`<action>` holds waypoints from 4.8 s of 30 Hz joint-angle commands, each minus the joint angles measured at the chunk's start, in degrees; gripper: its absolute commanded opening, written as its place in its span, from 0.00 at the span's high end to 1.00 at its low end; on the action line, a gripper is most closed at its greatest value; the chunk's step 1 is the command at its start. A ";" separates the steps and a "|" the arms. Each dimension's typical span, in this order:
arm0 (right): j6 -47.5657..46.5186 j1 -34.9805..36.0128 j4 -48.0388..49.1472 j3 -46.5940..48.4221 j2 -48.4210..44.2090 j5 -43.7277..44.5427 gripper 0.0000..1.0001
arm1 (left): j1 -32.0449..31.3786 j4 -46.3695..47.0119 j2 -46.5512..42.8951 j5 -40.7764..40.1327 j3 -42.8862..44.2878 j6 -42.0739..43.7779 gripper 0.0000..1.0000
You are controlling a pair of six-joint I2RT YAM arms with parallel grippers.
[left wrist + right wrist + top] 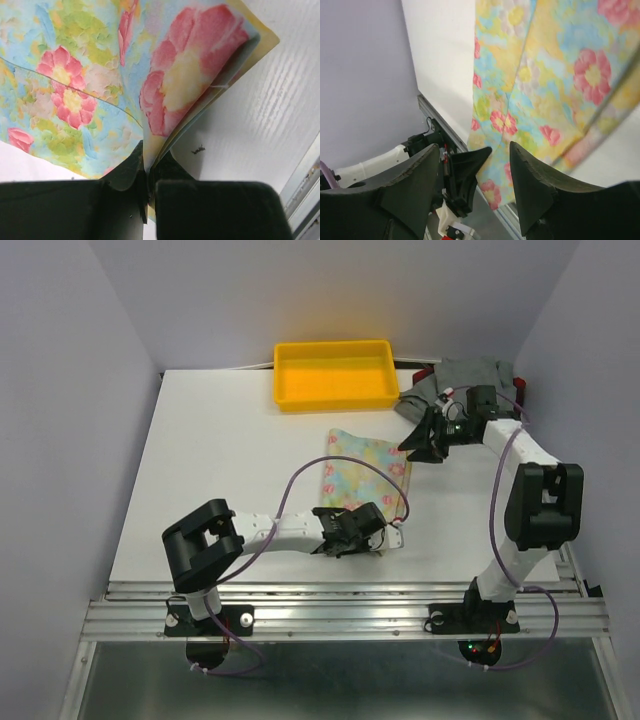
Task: Fold and stack the skirts
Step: Fold the skirt
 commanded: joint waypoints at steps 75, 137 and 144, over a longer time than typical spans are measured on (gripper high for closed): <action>-35.28 21.73 -4.40 13.25 26.81 4.87 0.77 | 4.24 -42.56 2.53 15.26 39.61 16.35 0.98; -30.78 19.45 -12.57 19.85 25.40 0.56 0.58 | 26.57 -18.04 9.30 31.87 25.91 -4.30 0.28; -34.48 19.45 -14.59 17.56 26.10 1.52 0.64 | 26.57 -19.97 8.77 31.08 22.57 -1.66 0.54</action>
